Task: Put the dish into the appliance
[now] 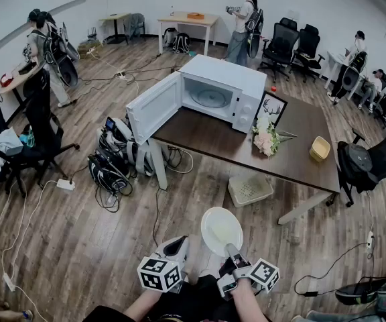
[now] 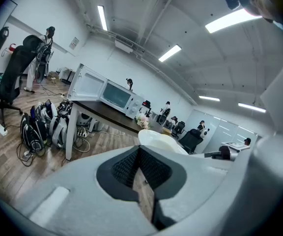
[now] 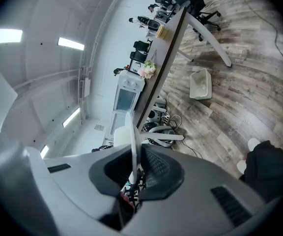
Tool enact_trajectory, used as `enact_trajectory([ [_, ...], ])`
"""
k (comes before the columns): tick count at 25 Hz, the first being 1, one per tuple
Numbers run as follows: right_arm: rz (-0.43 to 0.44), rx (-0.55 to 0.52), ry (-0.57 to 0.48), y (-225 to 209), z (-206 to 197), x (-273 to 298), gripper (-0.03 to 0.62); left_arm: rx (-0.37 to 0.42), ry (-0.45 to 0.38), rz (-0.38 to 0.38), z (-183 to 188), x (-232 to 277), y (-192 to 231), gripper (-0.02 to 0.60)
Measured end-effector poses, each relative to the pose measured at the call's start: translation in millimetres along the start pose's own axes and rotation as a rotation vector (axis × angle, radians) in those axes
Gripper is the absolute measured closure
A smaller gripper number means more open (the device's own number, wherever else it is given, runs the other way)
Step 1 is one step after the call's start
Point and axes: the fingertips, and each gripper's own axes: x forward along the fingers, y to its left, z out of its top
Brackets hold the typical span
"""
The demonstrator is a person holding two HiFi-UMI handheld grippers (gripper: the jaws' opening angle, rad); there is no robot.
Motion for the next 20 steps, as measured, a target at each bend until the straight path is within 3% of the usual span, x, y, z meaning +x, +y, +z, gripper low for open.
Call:
enact_trajectory([
  [12, 0.033, -0.011, -0.009, 22.7, 3.2, 45.3, 0.551, 0.007, -0.008, -0.016, 19.1, 14.9, 23.0, 0.572],
  [20, 0.023, -0.019, 0.031, 19.0, 31.9, 94.0, 0.549, 0.023, -0.061, 0.076, 42.4, 55.8, 48.4, 0.572],
])
